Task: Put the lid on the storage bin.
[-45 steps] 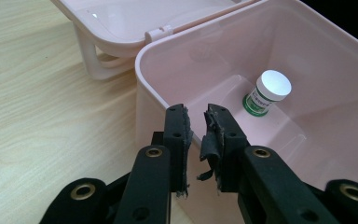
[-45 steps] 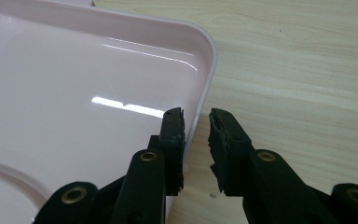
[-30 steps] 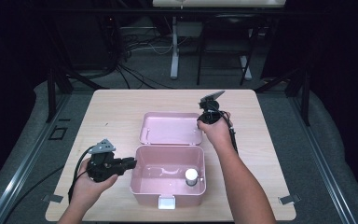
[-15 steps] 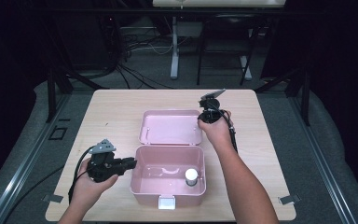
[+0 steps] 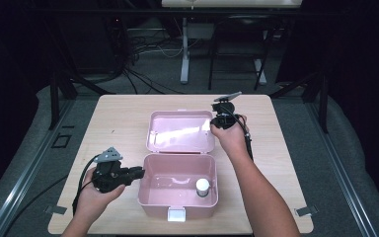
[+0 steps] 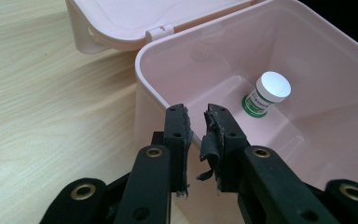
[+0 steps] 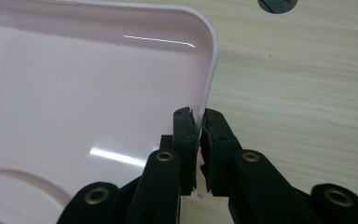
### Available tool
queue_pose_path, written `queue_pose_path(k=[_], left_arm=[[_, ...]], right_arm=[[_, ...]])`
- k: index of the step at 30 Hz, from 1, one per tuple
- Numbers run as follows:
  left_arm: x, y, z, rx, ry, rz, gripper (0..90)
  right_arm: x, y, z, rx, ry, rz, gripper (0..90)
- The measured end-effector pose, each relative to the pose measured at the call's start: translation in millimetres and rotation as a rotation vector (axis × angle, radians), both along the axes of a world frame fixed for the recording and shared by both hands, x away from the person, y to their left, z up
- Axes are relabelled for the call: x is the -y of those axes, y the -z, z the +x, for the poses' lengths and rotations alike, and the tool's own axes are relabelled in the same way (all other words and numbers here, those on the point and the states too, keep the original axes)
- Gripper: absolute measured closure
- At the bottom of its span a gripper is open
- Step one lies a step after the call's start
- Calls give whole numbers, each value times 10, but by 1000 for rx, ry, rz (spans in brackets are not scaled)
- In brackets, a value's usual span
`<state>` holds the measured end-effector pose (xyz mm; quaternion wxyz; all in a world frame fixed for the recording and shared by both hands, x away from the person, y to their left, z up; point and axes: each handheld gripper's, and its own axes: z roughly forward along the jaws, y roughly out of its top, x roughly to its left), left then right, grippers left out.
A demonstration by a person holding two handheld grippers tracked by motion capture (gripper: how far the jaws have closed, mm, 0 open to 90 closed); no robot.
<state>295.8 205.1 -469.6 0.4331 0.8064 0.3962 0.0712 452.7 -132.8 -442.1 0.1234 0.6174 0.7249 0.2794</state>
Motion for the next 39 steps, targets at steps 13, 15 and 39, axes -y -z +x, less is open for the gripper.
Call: queue_pose_path(k=[13,15,39], left_arm=[[1,0,-1,-1,-2,0,785],[0,0,0,0,-1,0,786],[3,2,-1,0,-4,-1,787]], right_arm=[[5,-176,-120,55,-17,-4,857],[3,-194,-136,63,-18,-7,857],[35,-316,-298,128,-29,13,863]])
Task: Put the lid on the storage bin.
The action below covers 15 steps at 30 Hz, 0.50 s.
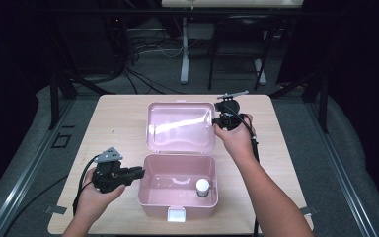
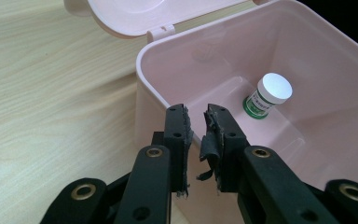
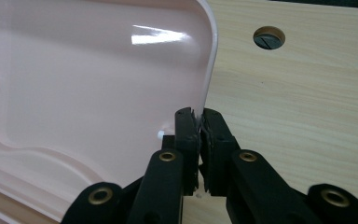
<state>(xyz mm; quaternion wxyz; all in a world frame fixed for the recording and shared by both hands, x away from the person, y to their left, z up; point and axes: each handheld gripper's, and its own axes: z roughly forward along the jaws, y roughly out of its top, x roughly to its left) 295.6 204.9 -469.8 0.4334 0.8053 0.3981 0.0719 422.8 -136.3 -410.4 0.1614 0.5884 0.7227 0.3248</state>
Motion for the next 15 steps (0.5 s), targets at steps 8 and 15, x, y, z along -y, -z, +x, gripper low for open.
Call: queue_pose_path(k=[8,15], left_arm=[[1,-1,0,-1,0,0,787],[0,0,0,2,0,2,788]], right_arm=[[18,-42,-72,29,-12,0,865],[31,-76,-131,49,-21,8,866]])
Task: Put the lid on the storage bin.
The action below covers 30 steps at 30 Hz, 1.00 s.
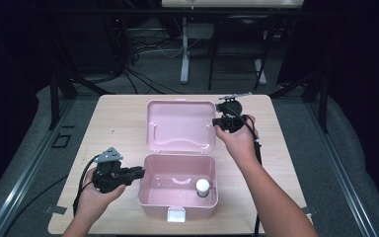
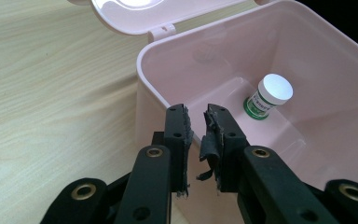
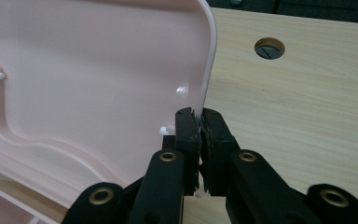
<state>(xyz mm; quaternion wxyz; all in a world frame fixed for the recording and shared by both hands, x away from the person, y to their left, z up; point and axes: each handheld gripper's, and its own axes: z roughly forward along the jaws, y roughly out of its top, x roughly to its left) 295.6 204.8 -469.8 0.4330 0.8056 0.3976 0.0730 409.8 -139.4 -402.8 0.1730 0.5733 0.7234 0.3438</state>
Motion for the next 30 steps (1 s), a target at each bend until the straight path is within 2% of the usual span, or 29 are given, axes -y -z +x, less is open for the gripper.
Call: queue_pose_path(k=[8,18,30], left_arm=[[2,1,0,0,-2,-1,788],[-1,2,1,-1,-2,-2,788],[1,3,-2,-1,-6,-3,787]], right_arm=[[22,-22,-77,36,-12,13,869],[32,-48,-142,57,-21,18,871],[52,-56,-255,113,-36,27,873]])
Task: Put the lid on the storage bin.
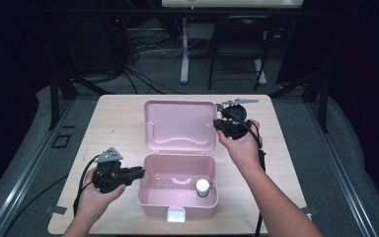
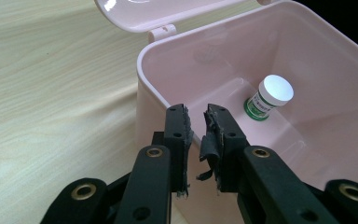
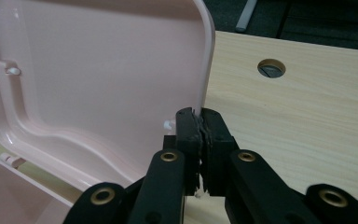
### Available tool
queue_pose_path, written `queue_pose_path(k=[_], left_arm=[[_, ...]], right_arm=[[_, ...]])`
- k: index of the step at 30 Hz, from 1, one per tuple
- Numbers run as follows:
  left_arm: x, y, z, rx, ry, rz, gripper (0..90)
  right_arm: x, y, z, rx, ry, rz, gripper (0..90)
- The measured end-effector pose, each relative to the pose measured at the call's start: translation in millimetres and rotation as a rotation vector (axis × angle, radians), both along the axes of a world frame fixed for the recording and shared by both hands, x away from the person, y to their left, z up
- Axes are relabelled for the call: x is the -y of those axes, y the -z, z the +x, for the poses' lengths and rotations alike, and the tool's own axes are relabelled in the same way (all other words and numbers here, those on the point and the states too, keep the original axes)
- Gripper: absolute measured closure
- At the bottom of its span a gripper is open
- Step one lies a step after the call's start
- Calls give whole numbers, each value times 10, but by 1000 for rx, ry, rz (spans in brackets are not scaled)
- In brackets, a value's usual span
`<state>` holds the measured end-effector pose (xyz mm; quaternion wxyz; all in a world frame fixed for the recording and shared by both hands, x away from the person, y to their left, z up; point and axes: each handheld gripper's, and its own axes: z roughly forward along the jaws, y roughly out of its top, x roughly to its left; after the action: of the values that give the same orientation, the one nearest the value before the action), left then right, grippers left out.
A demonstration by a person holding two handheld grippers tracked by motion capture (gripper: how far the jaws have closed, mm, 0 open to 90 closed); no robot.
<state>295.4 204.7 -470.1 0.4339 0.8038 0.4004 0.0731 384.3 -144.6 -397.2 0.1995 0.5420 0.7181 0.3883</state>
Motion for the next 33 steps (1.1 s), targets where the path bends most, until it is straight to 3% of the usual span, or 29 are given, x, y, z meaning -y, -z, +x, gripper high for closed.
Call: queue_pose_path(k=[33], left_arm=[[0,-5,-41,-6,-17,4,782]], right_arm=[[62,17,-414,151,-58,51,877]])
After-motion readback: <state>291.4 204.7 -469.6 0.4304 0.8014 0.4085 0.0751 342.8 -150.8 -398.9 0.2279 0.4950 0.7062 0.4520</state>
